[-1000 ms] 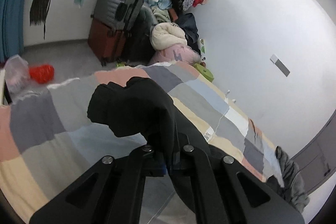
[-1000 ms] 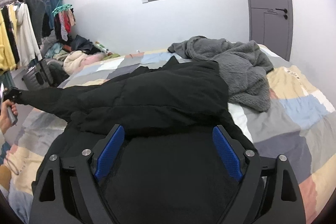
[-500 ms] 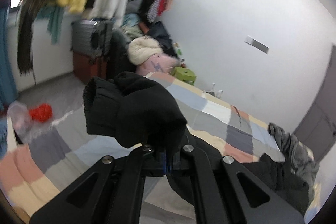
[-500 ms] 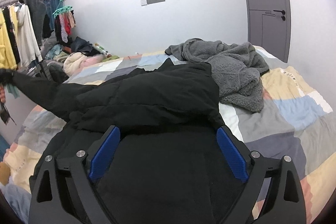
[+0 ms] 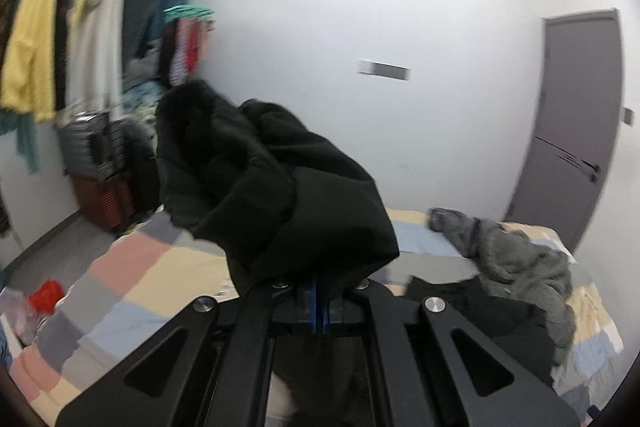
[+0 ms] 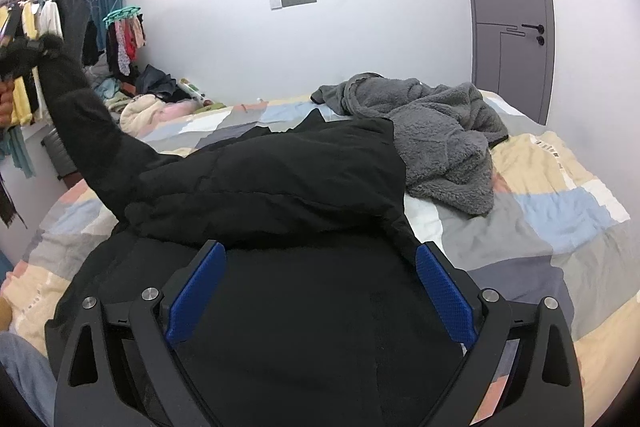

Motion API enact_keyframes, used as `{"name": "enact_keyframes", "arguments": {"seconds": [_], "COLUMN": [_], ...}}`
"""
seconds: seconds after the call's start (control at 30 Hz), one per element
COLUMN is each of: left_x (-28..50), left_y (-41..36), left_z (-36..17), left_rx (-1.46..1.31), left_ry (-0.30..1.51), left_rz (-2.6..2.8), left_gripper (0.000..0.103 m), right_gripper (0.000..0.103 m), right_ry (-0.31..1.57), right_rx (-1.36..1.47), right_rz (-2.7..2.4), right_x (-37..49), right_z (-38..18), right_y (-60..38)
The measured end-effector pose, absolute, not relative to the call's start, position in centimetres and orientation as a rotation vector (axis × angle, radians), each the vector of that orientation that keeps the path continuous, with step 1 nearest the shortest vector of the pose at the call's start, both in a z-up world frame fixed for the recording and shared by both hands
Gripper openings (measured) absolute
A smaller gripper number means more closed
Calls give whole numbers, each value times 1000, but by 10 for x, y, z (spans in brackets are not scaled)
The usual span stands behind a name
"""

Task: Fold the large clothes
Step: 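Lift the sleeve with the left tool and swing it across the jacket, then lay the sleeve on the jacket and open the left tool while the right tool grasps the jacket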

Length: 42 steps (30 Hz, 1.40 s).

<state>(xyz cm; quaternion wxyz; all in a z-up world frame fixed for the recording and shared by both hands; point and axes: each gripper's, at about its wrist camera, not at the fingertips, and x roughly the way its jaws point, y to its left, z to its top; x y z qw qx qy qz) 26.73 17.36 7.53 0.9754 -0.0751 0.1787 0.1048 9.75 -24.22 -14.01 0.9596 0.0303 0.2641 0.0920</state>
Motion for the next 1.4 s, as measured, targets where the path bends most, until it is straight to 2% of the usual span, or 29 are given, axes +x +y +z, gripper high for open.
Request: {"name": "enact_keyframes", "arguments": {"seconds": [0.2, 0.4, 0.7, 0.9, 1.1, 1.17, 1.2, 1.23, 1.27, 1.3, 1.33, 1.4], "left_x": [280, 287, 321, 339, 334, 328, 327, 325, 321, 316, 312, 300], "left_y": [93, 23, -66, -97, -101, -100, -102, -104, -104, -105, -107, -102], "left_z": [75, 50, -35, -97, -99, -92, -95, -96, -97, -98, -102, -105], "left_rx": [-65, -7, 0, 12, 16, 18, 16, 21, 33, 49, 57, 57], "left_ry": [369, 397, 516, 644, 648, 639, 648, 659, 664, 657, 645, 640], "left_rz": [77, -41, -164, -201, -218, -229, -240, -245, -240, -242, -249, -257], "left_gripper": [1, 1, 2, 2, 3, 10, 25, 49, 61, 82, 87, 87], "right_gripper": [96, 97, 97, 97, 97, 97, 97, 97, 97, 97, 97, 97], "right_ry": [549, 542, 565, 590, 623, 625, 623, 620, 617, 614, 612, 613], "right_rx": [109, 138, 186, 210, 249, 259, 263, 265, 266, 263, 258, 252], "right_rz": [182, 163, 143, 155, 153, 156, 158, 160, 163, 167, 172, 184], "right_x": [99, 101, 107, 114, 126, 127, 127, 126, 125, 124, 123, 121], "right_z": [-144, -144, -155, -169, -184, -184, -184, -183, -182, -181, -180, -179], "right_y": [-258, -271, -289, -294, -301, -302, -302, -302, -301, -299, -298, -295]}}
